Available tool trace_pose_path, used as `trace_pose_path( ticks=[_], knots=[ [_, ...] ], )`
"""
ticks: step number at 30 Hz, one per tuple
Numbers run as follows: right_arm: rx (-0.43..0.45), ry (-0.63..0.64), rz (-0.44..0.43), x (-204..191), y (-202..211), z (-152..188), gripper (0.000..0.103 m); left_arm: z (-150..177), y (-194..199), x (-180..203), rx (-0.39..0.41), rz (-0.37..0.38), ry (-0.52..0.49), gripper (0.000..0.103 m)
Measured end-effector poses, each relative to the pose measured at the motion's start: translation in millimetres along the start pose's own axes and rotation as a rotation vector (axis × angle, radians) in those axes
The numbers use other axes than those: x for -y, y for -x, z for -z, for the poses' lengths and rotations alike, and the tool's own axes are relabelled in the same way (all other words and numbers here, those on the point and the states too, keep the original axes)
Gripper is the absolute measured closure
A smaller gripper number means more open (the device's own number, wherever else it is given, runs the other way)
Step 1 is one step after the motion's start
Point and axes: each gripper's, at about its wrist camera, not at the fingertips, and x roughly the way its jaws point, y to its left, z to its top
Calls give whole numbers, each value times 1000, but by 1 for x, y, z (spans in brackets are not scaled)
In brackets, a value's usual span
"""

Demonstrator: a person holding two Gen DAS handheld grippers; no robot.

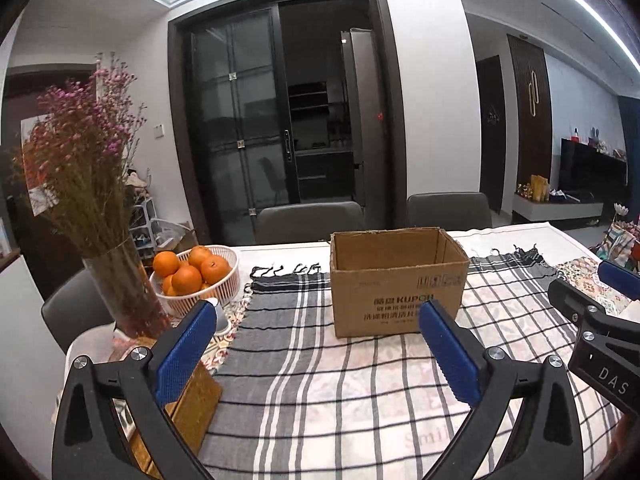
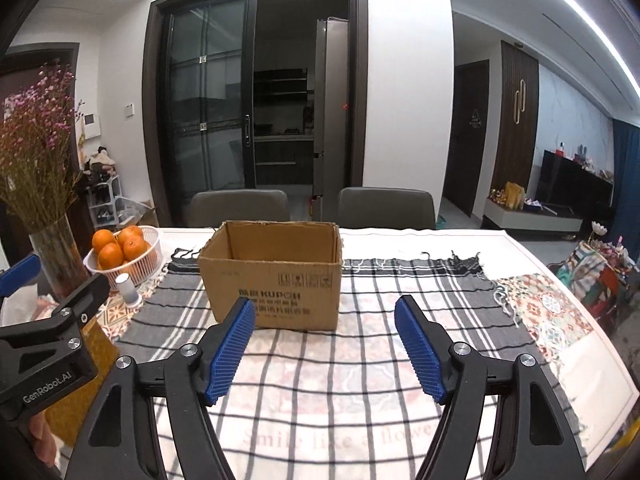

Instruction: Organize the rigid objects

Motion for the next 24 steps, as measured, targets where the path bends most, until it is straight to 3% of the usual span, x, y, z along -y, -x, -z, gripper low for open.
trace_pose_path(
  ticks=[10, 24],
  knots=[
    [43, -6, -1, 0, 35, 20, 30, 17, 35, -4, 23, 33, 15, 0],
    [56, -13, -5, 0, 55, 36, 30, 29, 52, -4, 37, 37, 19, 0]
  ],
)
